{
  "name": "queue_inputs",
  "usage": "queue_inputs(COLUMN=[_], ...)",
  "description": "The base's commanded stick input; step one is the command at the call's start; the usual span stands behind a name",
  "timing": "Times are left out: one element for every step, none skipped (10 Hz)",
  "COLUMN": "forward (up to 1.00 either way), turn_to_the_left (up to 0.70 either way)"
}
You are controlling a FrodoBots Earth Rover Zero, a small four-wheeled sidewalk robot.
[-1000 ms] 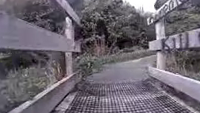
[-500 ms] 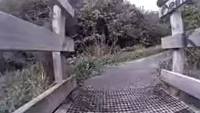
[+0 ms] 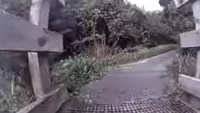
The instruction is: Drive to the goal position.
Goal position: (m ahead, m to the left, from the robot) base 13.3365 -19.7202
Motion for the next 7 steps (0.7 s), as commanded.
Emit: queue_inputs(forward=[0.85, 0.85, 0.85, 0.85, 0.85, 0.85, 0.85], turn_to_the_left=[-0.33, -0.33, -0.32, -0.03, -0.01, 0.01, 0.01])
